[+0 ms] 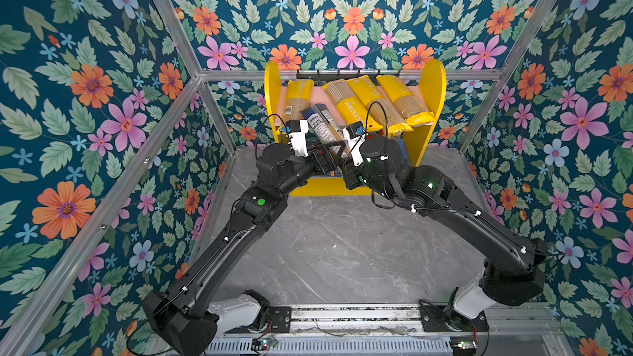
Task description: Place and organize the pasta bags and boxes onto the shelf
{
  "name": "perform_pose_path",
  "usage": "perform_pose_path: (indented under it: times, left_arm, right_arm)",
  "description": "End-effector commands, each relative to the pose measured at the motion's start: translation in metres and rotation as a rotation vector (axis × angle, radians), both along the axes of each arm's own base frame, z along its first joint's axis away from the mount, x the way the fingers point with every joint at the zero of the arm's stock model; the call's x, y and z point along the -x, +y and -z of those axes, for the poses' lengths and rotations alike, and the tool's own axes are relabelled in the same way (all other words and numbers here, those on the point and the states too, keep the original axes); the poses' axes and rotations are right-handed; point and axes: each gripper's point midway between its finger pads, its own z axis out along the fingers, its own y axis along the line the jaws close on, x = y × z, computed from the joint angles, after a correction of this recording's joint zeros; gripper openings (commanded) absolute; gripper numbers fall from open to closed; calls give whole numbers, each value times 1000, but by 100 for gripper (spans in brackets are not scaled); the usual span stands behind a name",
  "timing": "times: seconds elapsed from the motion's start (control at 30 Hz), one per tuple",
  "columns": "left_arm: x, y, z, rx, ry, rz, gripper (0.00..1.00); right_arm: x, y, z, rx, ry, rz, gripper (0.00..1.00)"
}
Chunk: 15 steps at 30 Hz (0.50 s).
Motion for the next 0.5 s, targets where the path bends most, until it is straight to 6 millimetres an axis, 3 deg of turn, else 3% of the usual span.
perform_pose_path:
  times: [0.0, 0.37, 0.47]
  left_arm:
    - [4, -4, -11, 10, -39, 29, 68]
    - [-4, -10, -16, -6, -41, 32, 0]
    - [-5, -12, -15, -13, -39, 44, 2]
  right_arm:
    - [-3, 8, -37, -118, -87, -10, 5]
    - [0, 2, -33, -103, -79, -3, 8]
    - [0, 2, -31, -96, -79, -3, 8]
